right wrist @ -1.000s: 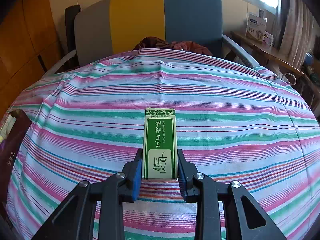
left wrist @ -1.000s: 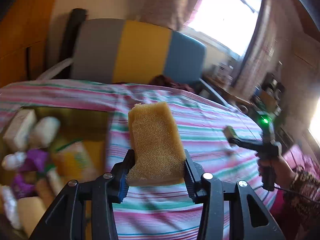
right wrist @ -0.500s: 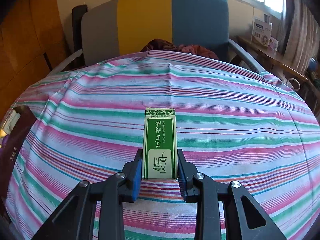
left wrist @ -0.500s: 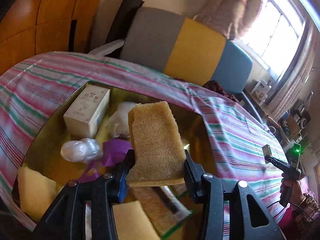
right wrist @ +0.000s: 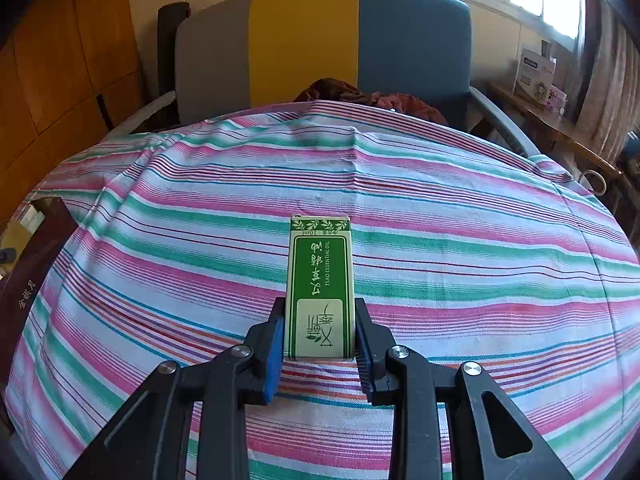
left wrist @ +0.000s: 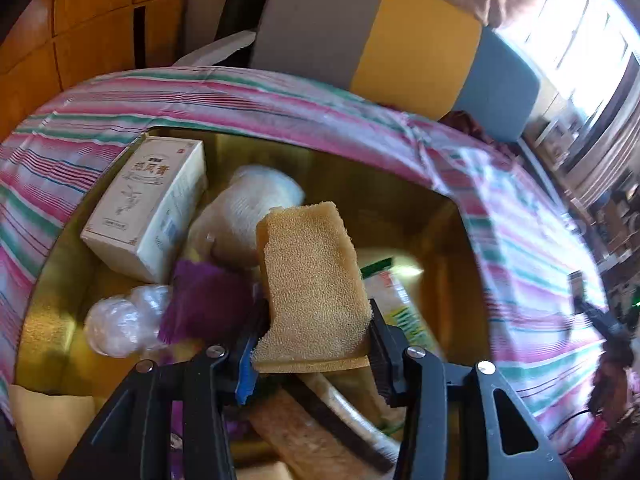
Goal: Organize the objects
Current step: 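Carry the yellow sponge over the tray and release it from the left tool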
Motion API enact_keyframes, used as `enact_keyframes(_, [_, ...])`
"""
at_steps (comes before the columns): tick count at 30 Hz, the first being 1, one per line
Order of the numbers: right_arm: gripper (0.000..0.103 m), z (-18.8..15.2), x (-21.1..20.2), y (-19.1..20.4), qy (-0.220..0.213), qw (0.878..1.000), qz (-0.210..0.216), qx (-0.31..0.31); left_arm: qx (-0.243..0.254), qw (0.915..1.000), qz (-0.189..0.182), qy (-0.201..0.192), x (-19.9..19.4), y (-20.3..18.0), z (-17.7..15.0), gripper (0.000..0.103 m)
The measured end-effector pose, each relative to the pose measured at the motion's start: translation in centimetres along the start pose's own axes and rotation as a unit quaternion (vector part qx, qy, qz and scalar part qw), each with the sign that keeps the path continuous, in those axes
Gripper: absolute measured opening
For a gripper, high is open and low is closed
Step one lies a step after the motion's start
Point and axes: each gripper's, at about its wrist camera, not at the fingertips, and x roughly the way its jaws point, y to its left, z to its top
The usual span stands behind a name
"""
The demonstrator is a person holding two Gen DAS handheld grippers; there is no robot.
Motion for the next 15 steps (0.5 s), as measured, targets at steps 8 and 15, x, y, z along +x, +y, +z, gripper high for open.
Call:
enact_keyframes(8, [0.031,0.3,-1.1,0.6,-0.024,1.000,0.012,-0.010,0.014,0.9997,0.017,-0.011,-1.5,0.0,-1.1,0.068])
enact_keyframes(15, [0.031,0.7,-1.5,2.6,-0.019,0.999,0.015,-0.038,0.017,0.9990,-0.007,-0.040,-3.9,-0.6,-2.6,0.073])
